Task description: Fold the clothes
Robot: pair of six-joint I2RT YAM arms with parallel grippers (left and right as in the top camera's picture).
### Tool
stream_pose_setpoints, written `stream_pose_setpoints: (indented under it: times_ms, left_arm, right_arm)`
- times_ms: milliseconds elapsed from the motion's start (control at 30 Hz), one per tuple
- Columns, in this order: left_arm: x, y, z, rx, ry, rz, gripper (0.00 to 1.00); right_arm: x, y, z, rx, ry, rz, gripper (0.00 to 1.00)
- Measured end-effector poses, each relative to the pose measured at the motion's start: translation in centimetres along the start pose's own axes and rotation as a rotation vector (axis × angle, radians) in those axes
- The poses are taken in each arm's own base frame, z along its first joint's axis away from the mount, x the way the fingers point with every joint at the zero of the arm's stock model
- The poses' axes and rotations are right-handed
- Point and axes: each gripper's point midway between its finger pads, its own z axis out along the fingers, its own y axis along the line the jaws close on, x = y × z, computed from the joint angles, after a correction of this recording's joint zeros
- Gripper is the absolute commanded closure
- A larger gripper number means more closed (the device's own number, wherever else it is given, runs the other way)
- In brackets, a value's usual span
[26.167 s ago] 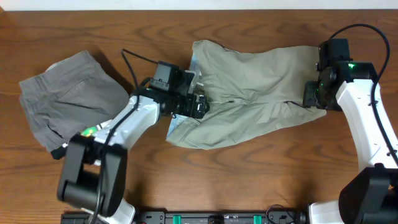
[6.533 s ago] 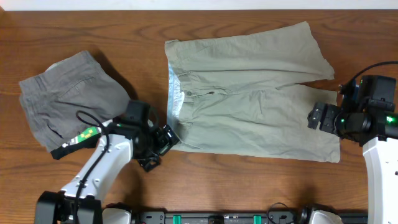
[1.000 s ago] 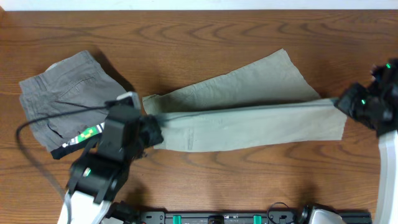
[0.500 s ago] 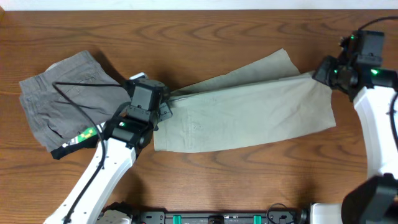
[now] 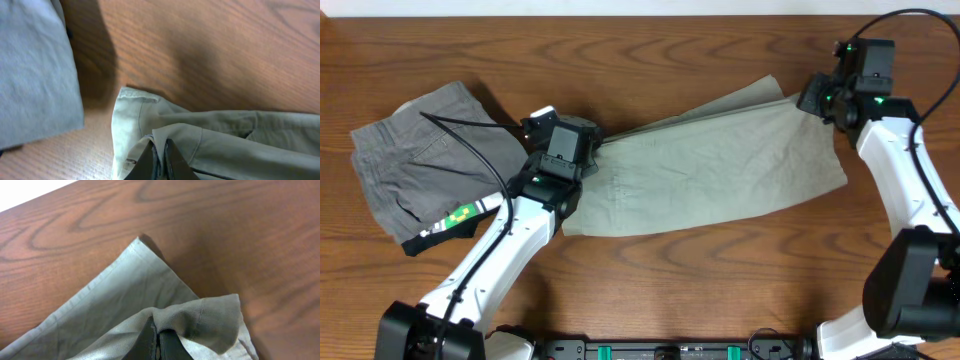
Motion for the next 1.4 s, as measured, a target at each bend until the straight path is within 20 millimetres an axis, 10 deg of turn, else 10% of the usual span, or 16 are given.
stream_pose_setpoints:
  times_ms: [400,633,800,1033,1400]
  left_arm:
    - [-1.0,1.7,2.0,-0.083,-0.045,-0.026,0.93]
    - [-1.3,4.2,3.4,-0.168,-0.041,-0.048,0.75]
    - [-2.3,5.7,4.1,-0.208,-0.067,-0.081,0.48]
    - [-3.3,5.8,3.8,-0.196,-0.087,-0.057,0.48]
    - [-1.1,1.9,3.1,0.035,0.055,-0.027,0.62]
  right_arm:
    - [-0.6,2.4,2.8,-0.048,-0.054,-0.043,0.96]
    - [-1.0,2.1,4.7,-0.031,-0.084,-0.045,0.94]
    - [-1.6,2.1,5.8,-0.02,-0.12,-0.051,0.37]
    - [-1.9,1.3,5.8,0.003,-0.123,-0.046,0.41]
    - [3.1,-1.4,5.6,0.084,0.092,-0.099,0.35]
